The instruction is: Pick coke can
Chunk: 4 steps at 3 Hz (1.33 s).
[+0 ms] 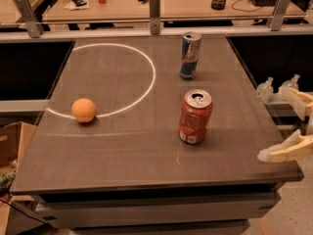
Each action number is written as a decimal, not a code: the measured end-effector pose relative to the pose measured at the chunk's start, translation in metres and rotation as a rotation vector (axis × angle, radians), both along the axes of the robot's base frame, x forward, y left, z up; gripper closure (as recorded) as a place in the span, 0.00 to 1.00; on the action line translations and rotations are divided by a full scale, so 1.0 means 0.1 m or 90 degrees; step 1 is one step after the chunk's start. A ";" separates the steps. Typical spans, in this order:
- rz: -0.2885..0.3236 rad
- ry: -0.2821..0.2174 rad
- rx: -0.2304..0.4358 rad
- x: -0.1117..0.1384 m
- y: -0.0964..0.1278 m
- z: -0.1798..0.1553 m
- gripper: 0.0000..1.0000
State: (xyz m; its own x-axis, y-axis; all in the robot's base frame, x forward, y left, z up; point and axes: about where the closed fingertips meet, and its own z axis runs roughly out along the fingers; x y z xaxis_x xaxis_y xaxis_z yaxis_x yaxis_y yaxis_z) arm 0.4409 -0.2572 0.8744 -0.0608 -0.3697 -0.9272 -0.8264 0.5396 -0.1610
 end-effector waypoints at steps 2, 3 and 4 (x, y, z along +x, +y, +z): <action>0.055 -0.067 0.120 -0.05 0.07 0.25 0.00; 0.056 -0.058 0.140 -0.03 0.19 0.26 0.00; 0.078 -0.044 0.168 -0.04 0.45 0.28 0.00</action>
Offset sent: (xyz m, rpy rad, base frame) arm -0.0041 0.0040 0.0207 0.1515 -0.0885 0.0654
